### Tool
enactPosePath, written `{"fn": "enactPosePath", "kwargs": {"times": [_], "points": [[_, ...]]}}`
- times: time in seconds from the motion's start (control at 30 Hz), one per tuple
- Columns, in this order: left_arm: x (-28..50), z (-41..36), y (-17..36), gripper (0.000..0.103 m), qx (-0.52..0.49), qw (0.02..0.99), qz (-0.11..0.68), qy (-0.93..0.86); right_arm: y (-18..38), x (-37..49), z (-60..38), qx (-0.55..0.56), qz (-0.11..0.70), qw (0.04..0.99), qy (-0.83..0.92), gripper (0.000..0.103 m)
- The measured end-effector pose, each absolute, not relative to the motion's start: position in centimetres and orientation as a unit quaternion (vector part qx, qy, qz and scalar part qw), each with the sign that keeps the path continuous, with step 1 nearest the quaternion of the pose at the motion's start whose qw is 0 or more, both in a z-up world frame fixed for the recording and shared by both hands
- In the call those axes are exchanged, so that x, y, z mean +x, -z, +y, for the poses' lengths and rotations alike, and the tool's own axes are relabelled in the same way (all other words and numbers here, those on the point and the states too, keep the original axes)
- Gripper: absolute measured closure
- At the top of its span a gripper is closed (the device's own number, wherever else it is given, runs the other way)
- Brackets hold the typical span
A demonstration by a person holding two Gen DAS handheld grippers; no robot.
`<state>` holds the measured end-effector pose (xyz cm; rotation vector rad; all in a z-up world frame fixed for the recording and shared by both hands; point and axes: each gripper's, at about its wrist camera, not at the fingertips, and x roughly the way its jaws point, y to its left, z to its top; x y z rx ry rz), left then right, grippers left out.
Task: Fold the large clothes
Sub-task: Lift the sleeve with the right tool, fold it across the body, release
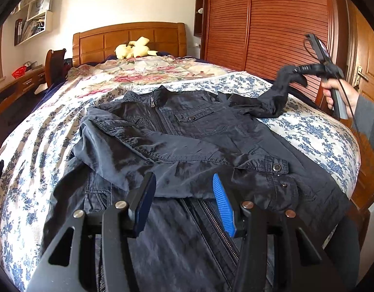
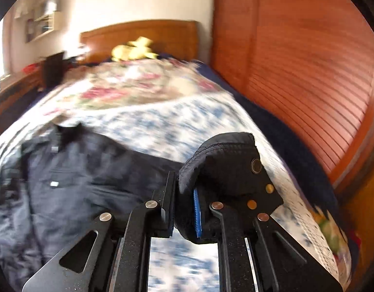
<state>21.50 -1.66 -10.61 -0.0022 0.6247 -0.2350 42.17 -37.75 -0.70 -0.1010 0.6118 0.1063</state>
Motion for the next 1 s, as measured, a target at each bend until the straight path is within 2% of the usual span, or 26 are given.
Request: {"fn": "enactPosePath", "kwargs": {"times": [0.27,0.5,0.6,1.0], "points": [[20.8,-0.5,9.7,0.055,-0.01,0.949,0.294,0.112,-4.3,38.3,-25.7,-0.109,0.221,0.954,-0.169,0.094],[20.2,0.2,9.2,0.055,-0.013,0.952,0.285,0.108,-6.9,33.3,-17.7,-0.134,0.188,0.933,-0.276,0.094],[19.9,0.7,8.9,0.055,-0.015,0.954,0.281,0.104,-6.1,31.7,-16.0,-0.148,0.196,0.922,-0.301,0.094],[19.3,1.8,8.9,0.055,-0.017,0.956,0.279,0.087,2.0,27.1,-14.7,-0.139,0.311,0.881,-0.328,0.093]]}}
